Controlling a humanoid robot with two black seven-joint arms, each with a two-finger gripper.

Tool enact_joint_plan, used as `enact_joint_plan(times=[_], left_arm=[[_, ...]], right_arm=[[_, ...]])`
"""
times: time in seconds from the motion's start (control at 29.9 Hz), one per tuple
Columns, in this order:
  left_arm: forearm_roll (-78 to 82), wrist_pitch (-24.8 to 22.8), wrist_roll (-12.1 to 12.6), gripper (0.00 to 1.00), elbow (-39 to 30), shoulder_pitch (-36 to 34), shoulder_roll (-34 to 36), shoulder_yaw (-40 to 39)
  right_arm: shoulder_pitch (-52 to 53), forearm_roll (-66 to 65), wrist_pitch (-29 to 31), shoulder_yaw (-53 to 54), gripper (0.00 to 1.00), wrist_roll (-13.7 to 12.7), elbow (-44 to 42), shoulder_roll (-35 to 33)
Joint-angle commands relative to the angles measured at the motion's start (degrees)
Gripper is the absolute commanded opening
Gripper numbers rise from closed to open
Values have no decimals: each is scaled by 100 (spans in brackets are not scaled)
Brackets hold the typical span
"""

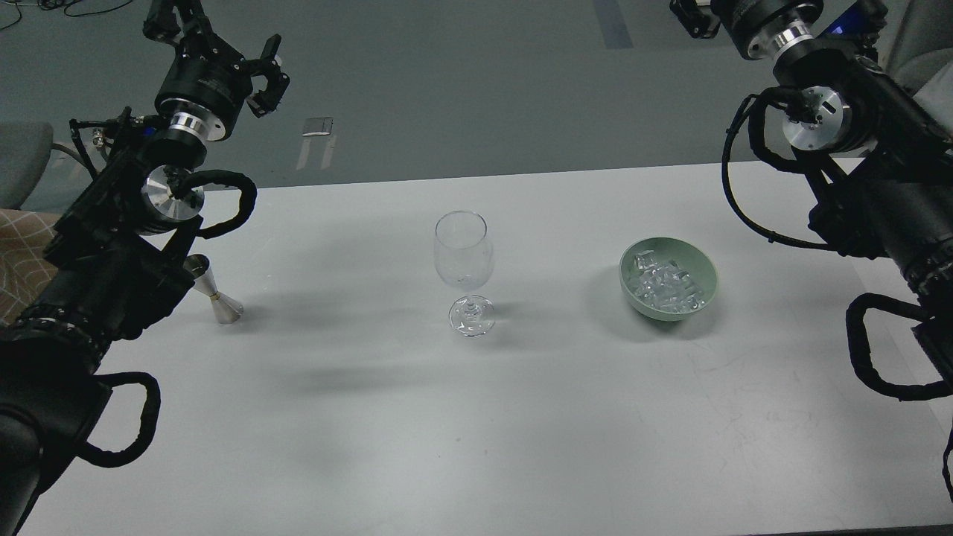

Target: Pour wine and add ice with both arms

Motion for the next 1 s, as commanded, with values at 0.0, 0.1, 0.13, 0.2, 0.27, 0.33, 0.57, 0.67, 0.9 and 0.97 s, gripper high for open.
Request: enact_joint_plan(times=[0.0, 0.1, 0.13, 0.2, 0.27, 0.33, 0.57, 0.67, 0.9, 0.97], left_arm=[[46, 20, -15, 100, -11, 22, -9, 19], [37, 28, -16, 100, -2, -4, -1, 19], [37, 37, 2, 100, 7, -4, 8, 19], [28, 28, -16, 100, 7, -13, 8, 19], [2, 37, -51, 100, 15, -4, -1, 10], [19, 46, -51, 100, 15, 5, -27, 10], [-42, -94, -121, 100, -20, -4, 17, -16], [-68, -313, -121, 100, -20, -4, 17, -68], [-95, -578, -121, 100, -20, 5, -18, -104], [-77, -455, -121, 100, 6, -4, -27, -86]], right_arm=[[18, 9, 0, 8, 100, 0, 9, 6], [18, 9, 0, 17, 100, 0, 9, 6], [26, 9, 0, 17, 100, 0, 9, 6], [26, 9, 0, 17, 100, 0, 9, 6], [26, 9, 0, 17, 100, 0, -8, 6], [26, 9, 0, 17, 100, 0, -9, -3], [26, 18, -27, 140, 100, 0, 26, 6], [35, 18, -18, 131, 100, 0, 44, -3], [26, 18, -44, 131, 100, 0, 44, -20], [26, 18, -44, 131, 100, 0, 62, -20]])
